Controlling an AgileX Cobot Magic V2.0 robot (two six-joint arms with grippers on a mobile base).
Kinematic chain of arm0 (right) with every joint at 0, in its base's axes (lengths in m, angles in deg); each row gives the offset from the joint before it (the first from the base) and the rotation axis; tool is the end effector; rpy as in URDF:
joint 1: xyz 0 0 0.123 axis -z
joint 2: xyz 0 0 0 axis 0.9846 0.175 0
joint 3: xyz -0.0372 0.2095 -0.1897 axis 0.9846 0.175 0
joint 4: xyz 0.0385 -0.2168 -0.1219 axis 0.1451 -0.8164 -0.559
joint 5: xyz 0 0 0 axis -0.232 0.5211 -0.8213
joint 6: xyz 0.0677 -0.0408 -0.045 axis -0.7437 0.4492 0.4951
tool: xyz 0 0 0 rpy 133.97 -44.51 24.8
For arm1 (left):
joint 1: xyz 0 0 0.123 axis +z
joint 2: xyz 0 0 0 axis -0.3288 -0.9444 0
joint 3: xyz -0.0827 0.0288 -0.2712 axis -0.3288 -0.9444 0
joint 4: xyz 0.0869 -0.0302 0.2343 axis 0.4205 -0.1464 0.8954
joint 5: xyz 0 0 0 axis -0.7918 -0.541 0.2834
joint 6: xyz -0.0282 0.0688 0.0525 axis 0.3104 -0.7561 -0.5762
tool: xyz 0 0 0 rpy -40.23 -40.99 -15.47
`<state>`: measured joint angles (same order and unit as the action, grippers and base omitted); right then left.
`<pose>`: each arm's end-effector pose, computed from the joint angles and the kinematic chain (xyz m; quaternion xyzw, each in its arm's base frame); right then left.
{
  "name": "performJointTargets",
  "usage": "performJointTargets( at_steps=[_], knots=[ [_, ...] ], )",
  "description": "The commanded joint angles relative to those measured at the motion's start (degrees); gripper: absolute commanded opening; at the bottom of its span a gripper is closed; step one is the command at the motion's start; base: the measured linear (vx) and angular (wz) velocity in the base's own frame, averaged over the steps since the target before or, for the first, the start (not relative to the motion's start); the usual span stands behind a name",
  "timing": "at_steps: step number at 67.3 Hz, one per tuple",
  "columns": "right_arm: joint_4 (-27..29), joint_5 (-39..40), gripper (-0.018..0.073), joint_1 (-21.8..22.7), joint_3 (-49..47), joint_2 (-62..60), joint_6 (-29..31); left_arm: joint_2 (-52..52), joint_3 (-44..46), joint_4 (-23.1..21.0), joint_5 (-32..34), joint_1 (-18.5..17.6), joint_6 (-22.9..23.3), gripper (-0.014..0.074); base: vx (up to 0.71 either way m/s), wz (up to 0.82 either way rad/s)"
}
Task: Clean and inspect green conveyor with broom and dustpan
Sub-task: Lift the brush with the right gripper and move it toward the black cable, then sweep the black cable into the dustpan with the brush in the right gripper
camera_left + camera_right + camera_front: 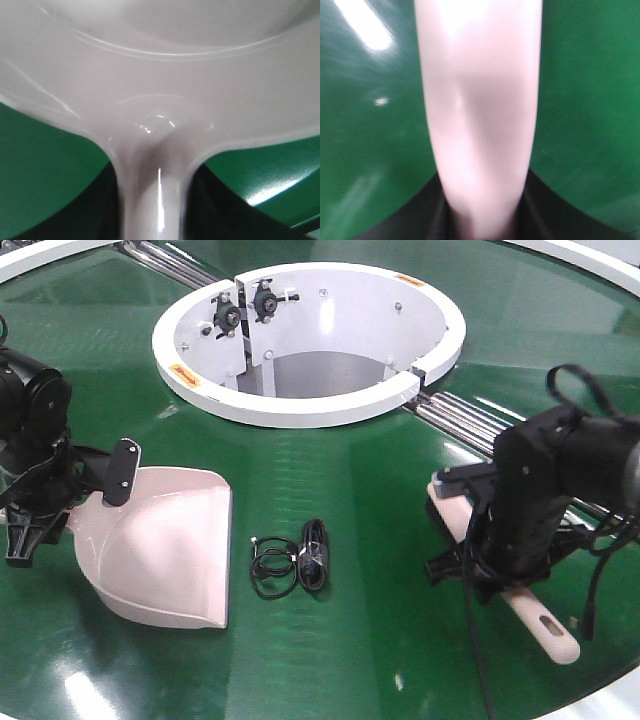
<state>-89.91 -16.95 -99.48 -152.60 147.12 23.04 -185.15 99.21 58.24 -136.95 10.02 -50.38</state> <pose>0.2975 0.0945 0.2073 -0.1022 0.9926 -0.0490 0.0431 0.3604 -0.0318 0.2233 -0.6598 -0.7356 -0.1490 0.0354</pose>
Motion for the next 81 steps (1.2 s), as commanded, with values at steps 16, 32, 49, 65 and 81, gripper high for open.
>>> performJointTargets(
  at_steps=[16, 32, 49, 65, 81],
  knots=[
    [2.5, -2.3, -0.0005, -2.9, -2.7, -7.1, -2.3, 2.9, 1.6, 0.7, -1.0, -0.4, -0.4, -0.0007, 0.00, 0.00],
    [2.5, -2.6, -0.0005, -9.7, -4.2, -4.4, -10.4, 2.9, 1.6, 0.7, -1.0, -0.4, -0.4, -0.0007, 0.00, 0.00],
    [3.0, -7.4, -0.0002, -14.1, -11.2, 0.8, -14.0, 2.9, 1.6, 0.7, -1.0, -0.4, -0.4, -0.0007, 0.00, 0.00],
    [3.9, -12.2, -0.0001, -14.8, -17.3, 6.1, -14.9, 2.9, 1.6, 0.7, -1.0, -0.4, -0.4, -0.0007, 0.00, 0.00],
    [5.7, -12.5, 0.0002, -14.8, -18.5, 8.9, -16.8, 2.9, 1.6, 0.7, -1.0, -0.4, -0.4, -0.0007, 0.00, 0.00]
  ],
)
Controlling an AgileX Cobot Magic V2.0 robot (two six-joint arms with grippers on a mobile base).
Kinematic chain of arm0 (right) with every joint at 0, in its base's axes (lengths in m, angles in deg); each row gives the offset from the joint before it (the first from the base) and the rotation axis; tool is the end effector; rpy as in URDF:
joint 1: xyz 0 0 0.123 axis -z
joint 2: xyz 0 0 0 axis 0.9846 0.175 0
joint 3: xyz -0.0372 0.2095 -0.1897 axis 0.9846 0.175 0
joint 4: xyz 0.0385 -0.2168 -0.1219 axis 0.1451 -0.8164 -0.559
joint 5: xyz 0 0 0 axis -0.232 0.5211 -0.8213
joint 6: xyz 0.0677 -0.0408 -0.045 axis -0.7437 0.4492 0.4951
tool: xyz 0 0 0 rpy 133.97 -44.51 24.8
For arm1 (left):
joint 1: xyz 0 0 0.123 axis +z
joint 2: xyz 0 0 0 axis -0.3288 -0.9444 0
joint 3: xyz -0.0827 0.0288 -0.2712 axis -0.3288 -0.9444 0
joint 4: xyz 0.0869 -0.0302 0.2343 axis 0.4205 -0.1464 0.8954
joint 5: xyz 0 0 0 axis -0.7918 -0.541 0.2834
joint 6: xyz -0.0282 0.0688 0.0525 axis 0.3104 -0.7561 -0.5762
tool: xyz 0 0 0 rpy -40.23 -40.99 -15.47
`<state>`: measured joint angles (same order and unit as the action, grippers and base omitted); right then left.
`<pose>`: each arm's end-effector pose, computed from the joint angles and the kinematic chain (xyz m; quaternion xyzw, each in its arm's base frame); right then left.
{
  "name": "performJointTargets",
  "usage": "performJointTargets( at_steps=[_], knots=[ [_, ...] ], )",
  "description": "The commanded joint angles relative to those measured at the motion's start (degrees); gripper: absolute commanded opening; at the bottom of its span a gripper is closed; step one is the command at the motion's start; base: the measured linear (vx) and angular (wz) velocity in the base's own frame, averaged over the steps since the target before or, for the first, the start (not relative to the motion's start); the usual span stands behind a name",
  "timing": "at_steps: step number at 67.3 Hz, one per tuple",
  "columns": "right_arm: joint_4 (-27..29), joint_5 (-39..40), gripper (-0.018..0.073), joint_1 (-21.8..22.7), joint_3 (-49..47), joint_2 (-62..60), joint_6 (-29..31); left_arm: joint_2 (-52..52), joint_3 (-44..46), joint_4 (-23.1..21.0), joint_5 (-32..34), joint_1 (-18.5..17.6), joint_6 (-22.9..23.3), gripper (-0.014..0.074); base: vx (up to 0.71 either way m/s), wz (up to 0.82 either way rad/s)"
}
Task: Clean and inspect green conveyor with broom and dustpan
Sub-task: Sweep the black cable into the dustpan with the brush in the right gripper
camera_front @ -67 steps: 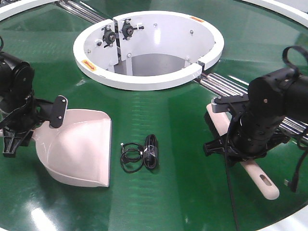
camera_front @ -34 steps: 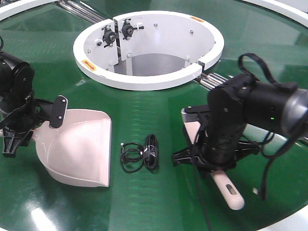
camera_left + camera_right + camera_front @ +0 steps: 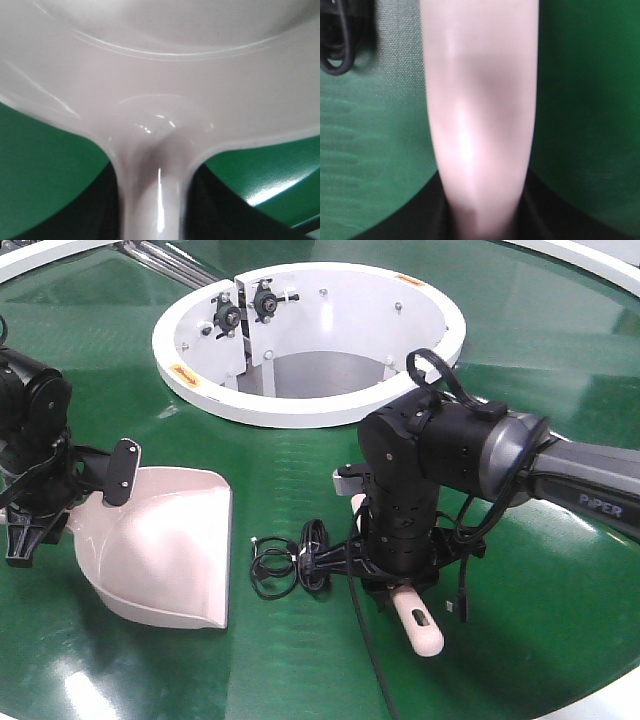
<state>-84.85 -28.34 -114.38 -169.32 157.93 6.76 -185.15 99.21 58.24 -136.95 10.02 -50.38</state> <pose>0.3010 0.2016 0.2119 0.0651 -0.9974 0.0291 0.0051 0.3604 -0.0318 0.2233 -0.6598 -0.7356 -0.1490 0.0354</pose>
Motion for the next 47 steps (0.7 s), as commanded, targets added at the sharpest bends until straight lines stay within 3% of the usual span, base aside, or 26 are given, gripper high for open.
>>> performJointTargets(
  at_steps=[1, 17, 38, 47],
  knots=[
    [0.9, -1.0, 0.0002, 0.1, -1.8, -1.8, -0.5, 2.9, 1.6, 0.7, -1.0, -0.4, -0.4, -0.0007, 0.00, 0.00],
    [2.7, 0.1, 0.0005, -1.2, -3.4, 0.8, -0.6, 2.9, 1.6, 0.7, -1.0, -0.4, -0.4, -0.0007, 0.00, 0.00],
    [3.8, -4.3, 0.0005, -5.9, -13.5, 8.0, 0.2, 2.9, 1.6, 0.7, -1.0, -0.4, -0.4, -0.0007, 0.00, 0.00],
    [8.3, -4.3, 0.0007, -7.5, -17.7, 10.9, 1.9, 2.9, 1.6, 0.7, -1.0, -0.4, -0.4, -0.0007, 0.00, 0.00]
  ],
)
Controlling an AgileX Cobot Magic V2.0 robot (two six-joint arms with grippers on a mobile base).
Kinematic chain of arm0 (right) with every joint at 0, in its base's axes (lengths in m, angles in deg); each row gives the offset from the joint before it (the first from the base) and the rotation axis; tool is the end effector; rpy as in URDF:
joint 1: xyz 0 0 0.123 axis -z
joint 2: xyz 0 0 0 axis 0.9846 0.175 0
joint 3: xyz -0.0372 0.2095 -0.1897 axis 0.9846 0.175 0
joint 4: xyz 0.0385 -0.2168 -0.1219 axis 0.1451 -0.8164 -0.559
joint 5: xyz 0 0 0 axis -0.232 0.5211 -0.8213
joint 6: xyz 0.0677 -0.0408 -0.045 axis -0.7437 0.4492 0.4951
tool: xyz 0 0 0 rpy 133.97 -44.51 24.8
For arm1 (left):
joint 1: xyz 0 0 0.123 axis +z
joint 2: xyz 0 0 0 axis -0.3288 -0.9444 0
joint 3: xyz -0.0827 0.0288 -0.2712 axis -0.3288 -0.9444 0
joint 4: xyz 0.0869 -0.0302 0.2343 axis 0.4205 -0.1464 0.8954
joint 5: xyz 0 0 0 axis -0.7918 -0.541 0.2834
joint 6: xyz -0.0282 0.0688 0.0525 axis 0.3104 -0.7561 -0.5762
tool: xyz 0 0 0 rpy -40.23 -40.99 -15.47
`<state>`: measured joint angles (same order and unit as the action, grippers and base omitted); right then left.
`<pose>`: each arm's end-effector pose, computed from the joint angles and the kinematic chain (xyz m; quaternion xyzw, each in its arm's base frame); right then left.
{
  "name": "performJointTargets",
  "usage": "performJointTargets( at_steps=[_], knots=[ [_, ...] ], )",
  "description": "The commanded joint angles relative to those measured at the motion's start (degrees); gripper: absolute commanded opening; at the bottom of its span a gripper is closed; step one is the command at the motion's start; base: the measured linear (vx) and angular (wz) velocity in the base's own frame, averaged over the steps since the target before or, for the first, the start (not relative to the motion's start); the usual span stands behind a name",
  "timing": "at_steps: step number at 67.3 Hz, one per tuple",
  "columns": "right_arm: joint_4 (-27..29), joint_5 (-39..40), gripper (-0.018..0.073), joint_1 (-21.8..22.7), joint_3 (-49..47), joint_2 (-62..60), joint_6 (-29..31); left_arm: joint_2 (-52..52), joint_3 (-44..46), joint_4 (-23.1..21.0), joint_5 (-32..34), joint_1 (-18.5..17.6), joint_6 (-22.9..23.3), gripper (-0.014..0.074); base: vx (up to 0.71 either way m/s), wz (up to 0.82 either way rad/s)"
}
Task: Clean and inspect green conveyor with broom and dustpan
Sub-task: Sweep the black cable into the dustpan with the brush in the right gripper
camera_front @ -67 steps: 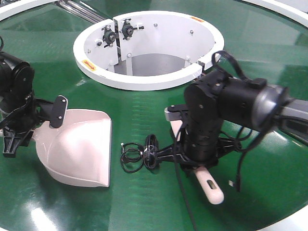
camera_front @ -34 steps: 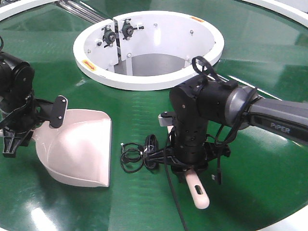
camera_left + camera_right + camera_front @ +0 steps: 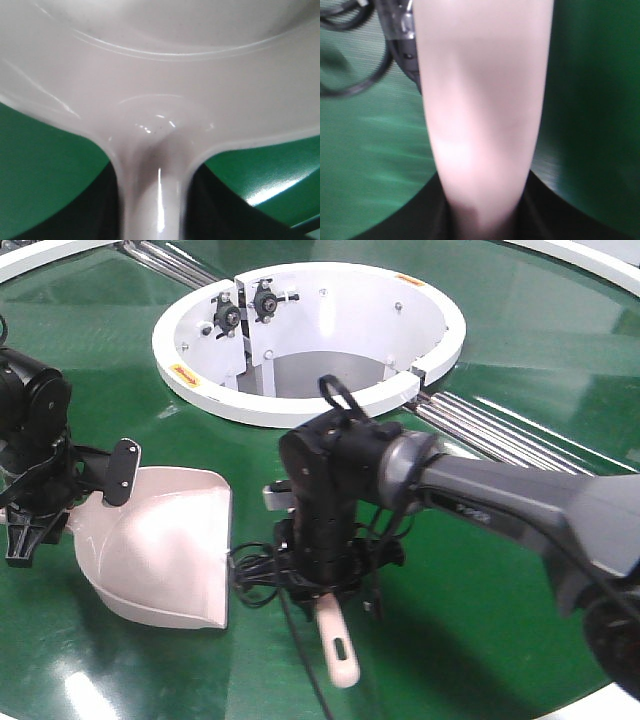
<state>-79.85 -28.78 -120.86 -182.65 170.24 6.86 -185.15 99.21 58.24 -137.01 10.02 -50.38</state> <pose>0.3121 0.2752 0.1834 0.1066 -0.9940 -0.0071 0.0223 0.3603 -0.0318 0.2233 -0.6598 -0.7357 -0.1488 0.0359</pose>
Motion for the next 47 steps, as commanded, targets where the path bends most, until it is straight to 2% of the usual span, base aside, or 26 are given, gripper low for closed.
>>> performJointTargets(
  at_steps=[1, 22, 36, 47],
  knots=[
    [3.9, -3.8, 0.0007, -1.2, -4.9, -1.1, 1.9, 2.9, 1.6, 0.7, -0.9, -0.4, -0.4, -0.0007, 0.00, 0.00],
    [11.7, -3.8, 0.0008, -4.0, -18.5, 4.5, 3.9, 2.9, 1.6, 0.7, -0.9, -0.4, -0.4, -0.0007, 0.00, 0.00],
    [12.6, -3.8, 0.0008, -5.4, -25.9, 6.8, 4.0, 2.9, 1.6, 0.7, -0.9, -0.4, -0.4, -0.0007, 0.00, 0.00],
    [12.9, -3.8, 0.0008, -5.4, -28.0, 7.2, 4.2, 2.9, 1.6, 0.7, -0.9, -0.4, -0.4, -0.0007, 0.00, 0.00]
  ],
)
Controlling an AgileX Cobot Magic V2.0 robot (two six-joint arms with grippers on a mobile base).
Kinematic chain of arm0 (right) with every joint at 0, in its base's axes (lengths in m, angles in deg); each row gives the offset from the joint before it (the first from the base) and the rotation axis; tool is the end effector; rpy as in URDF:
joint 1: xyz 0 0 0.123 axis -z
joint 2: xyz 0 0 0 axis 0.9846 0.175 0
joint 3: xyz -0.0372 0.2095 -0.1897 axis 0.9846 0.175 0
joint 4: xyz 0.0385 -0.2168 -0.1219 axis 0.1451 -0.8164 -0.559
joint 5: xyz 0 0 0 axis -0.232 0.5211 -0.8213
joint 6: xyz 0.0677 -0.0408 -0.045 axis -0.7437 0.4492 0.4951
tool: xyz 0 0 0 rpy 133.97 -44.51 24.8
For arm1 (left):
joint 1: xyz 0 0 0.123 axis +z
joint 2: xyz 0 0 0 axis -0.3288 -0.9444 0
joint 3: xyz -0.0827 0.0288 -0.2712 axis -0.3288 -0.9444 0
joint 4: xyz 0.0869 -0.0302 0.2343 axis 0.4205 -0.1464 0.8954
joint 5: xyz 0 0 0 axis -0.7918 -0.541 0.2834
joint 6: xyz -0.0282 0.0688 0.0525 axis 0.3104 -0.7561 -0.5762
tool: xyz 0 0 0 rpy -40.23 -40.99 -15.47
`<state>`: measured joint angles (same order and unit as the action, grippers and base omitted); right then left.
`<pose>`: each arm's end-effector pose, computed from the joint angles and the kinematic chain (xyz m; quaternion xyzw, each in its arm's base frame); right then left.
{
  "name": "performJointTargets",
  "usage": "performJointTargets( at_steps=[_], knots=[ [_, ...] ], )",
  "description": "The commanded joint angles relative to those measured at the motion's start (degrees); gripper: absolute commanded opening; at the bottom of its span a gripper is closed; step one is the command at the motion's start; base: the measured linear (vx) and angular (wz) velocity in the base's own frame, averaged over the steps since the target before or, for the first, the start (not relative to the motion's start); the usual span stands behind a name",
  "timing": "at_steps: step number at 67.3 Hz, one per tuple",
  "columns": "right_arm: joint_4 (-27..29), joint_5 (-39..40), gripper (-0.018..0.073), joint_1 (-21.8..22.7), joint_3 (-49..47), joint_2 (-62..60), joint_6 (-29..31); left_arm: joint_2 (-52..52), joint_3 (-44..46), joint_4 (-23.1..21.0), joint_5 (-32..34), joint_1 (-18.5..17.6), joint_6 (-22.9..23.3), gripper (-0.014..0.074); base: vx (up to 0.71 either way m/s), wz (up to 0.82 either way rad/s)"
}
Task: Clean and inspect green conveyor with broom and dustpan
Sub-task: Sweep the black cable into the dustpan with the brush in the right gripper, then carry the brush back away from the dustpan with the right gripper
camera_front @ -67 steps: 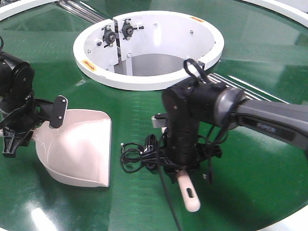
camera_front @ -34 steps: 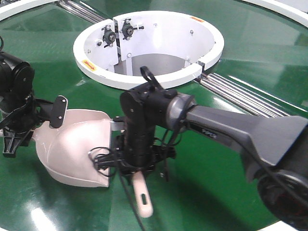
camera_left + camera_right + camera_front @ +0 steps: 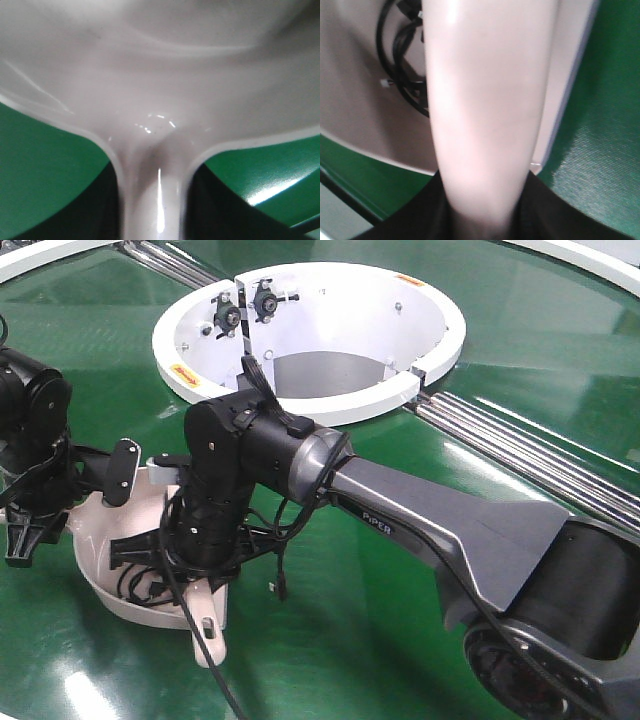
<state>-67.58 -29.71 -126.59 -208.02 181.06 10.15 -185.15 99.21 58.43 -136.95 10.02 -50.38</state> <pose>0.3184 0.3690 0.2136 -0.1608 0.9738 0.1604 0.0123 0.3605 -0.0316 0.2234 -0.6602 -0.7350 -0.1503 0.0362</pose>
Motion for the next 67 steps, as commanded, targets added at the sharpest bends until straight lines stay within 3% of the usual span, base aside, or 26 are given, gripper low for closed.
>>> performJointTargets(
  at_steps=[1, 37, 50, 67],
  knots=[
    [0.5, -2.9, 0.0008, 0.3, -2.7, -3.7, 0.9, 2.9, 1.6, 0.5, -1.0, -0.4, -0.4, -0.0007, 0.00, 0.00],
    [-8.1, -2.9, 0.0015, 3.3, -3.0, -8.2, 1.0, 2.9, 1.6, 0.5, -1.0, -0.4, -0.4, -0.0007, 0.00, 0.00],
    [-11.0, -2.9, 0.0017, 7.5, -0.7, -14.0, 3.3, 2.9, 1.6, 0.5, -1.0, -0.4, -0.4, -0.0007, 0.00, 0.00],
    [-16.4, -2.9, 0.0018, 14.5, 11.8, -23.6, 7.4, 2.9, 1.6, 0.5, -1.0, -0.4, -0.4, -0.0007, 0.00, 0.00]
  ],
)
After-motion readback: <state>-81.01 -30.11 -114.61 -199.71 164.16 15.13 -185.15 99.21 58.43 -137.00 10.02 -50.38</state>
